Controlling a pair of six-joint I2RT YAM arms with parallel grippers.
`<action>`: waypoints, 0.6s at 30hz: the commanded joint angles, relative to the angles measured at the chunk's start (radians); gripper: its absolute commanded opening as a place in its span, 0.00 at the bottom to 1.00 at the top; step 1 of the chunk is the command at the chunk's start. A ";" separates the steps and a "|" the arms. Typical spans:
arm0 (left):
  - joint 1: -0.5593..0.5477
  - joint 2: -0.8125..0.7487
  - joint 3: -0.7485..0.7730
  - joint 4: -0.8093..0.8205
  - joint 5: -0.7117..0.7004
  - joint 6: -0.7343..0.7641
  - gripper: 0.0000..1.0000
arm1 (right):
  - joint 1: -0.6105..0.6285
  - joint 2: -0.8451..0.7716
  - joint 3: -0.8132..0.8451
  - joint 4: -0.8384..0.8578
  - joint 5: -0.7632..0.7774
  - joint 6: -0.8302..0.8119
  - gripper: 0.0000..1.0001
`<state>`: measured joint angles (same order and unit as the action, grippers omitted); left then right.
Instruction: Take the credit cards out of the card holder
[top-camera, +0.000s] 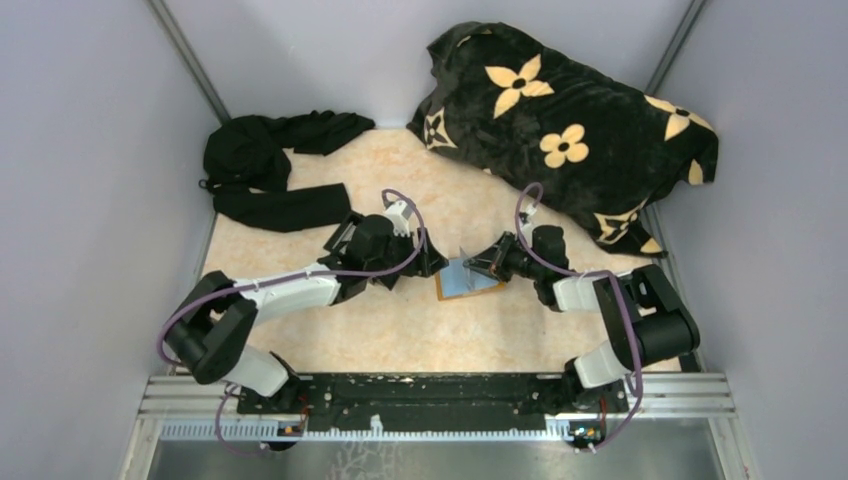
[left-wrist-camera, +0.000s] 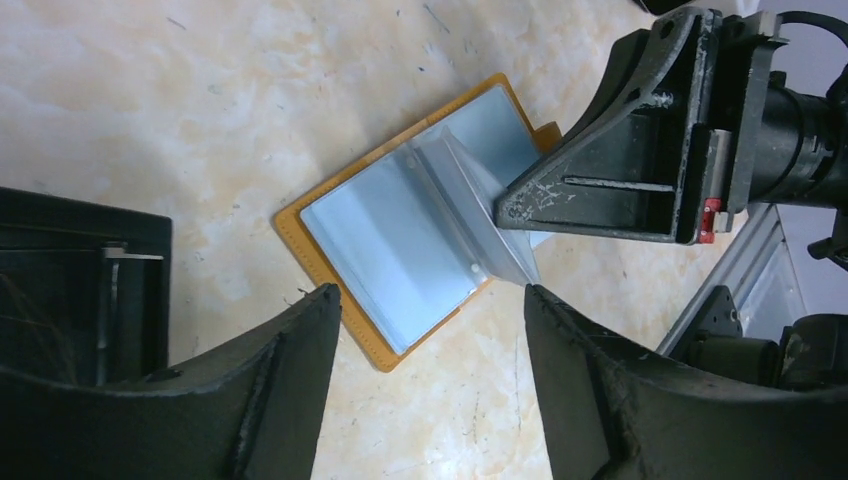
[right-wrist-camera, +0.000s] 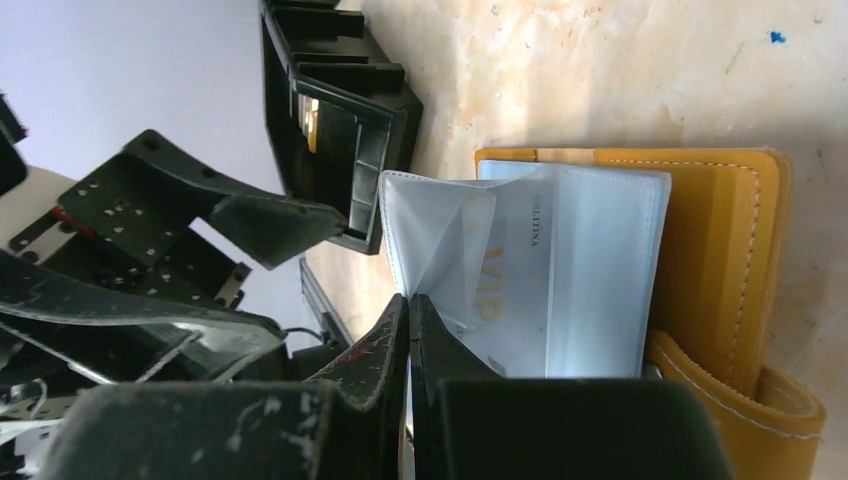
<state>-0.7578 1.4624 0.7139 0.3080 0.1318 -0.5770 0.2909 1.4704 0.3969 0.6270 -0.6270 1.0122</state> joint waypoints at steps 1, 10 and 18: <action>-0.015 0.077 0.047 0.001 0.083 -0.011 0.67 | -0.009 0.046 -0.021 0.216 -0.065 0.081 0.00; -0.041 0.245 0.137 -0.003 0.144 -0.026 0.00 | -0.010 0.087 -0.053 0.315 -0.077 0.124 0.00; -0.045 0.314 0.173 0.040 0.186 -0.056 0.00 | -0.012 0.072 -0.068 0.310 -0.079 0.115 0.32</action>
<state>-0.7963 1.7470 0.8394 0.2951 0.2760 -0.6140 0.2855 1.5501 0.3374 0.8528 -0.6872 1.1339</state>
